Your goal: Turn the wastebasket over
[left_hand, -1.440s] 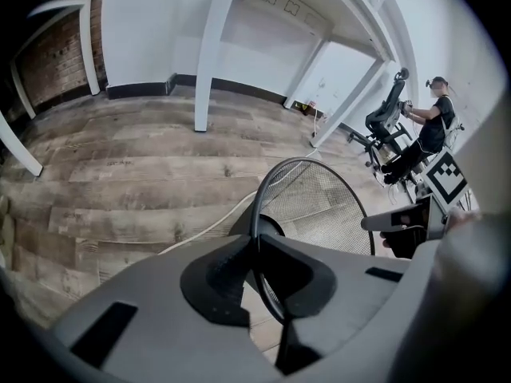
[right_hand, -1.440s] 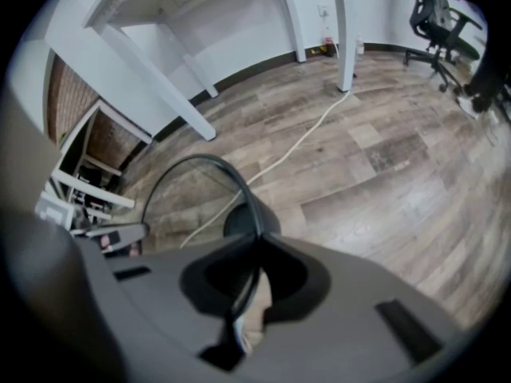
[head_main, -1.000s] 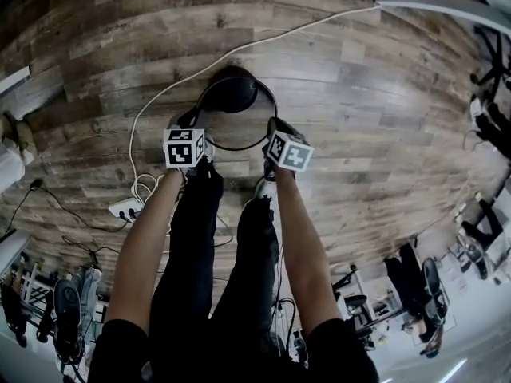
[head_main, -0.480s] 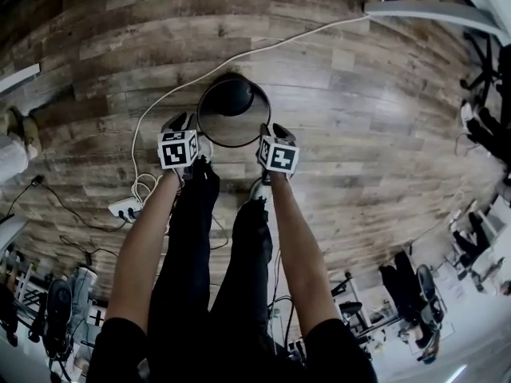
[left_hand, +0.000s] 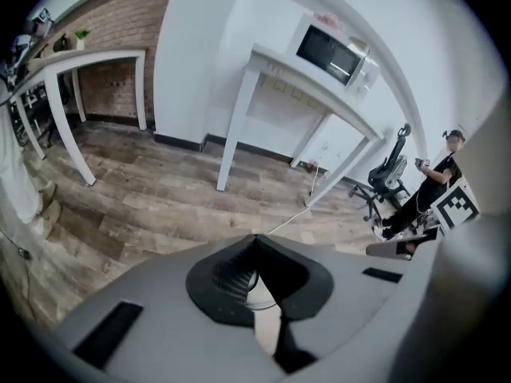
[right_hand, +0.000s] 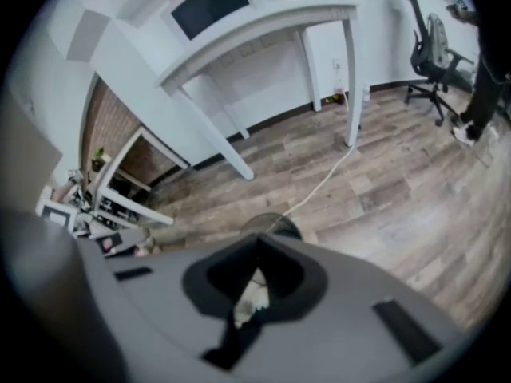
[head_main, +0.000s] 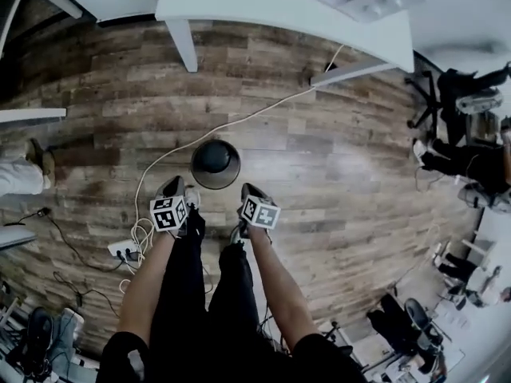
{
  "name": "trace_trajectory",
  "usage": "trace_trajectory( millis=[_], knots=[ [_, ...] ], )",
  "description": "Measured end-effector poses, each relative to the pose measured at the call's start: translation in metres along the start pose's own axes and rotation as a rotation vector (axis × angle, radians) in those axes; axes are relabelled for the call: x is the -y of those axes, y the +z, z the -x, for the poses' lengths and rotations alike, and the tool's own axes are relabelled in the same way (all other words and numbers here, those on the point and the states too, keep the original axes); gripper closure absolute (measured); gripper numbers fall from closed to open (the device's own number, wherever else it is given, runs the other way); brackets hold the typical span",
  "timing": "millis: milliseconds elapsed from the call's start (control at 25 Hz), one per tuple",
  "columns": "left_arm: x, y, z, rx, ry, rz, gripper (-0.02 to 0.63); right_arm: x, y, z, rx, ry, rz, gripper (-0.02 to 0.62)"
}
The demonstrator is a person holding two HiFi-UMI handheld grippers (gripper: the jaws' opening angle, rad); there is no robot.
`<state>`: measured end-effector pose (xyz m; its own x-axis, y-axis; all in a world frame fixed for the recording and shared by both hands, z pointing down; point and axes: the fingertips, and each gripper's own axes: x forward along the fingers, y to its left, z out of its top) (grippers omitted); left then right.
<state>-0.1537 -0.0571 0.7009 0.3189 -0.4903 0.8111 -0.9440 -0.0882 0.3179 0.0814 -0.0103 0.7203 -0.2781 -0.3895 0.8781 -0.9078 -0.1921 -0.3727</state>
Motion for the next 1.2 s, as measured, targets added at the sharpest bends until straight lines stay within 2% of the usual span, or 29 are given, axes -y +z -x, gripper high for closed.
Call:
trace_trajectory(
  millis=[120, 280, 520, 840, 920, 1080, 1200],
  knots=[
    [0.028, 0.027, 0.055, 0.050, -0.007, -0.024, 0.572, -0.021, 0.020, 0.056, 0.064, 0.032, -0.002, 0.563],
    [0.067, 0.069, 0.126, 0.126, -0.022, -0.110, 0.572, -0.050, 0.042, 0.124, 0.144, 0.085, 0.036, 0.563],
    [0.128, 0.116, 0.240, 0.287, -0.048, -0.174, 0.572, -0.097, 0.052, 0.221, 0.226, 0.172, 0.243, 0.563],
    [0.202, 0.136, 0.383, 0.551, -0.094, -0.301, 0.572, -0.152, 0.072, 0.363, 0.489, 0.244, 0.420, 0.563],
    [0.218, 0.138, 0.414, 0.614, -0.105, -0.312, 0.572, -0.163, 0.073, 0.398, 0.550, 0.252, 0.447, 0.563],
    [0.244, 0.145, 0.472, 0.754, -0.106, -0.325, 0.572, -0.182, 0.067, 0.456, 0.661, 0.294, 0.471, 0.563],
    [0.264, 0.147, 0.509, 0.870, -0.101, -0.366, 0.572, -0.189, 0.060, 0.498, 0.742, 0.343, 0.460, 0.563]
  ],
)
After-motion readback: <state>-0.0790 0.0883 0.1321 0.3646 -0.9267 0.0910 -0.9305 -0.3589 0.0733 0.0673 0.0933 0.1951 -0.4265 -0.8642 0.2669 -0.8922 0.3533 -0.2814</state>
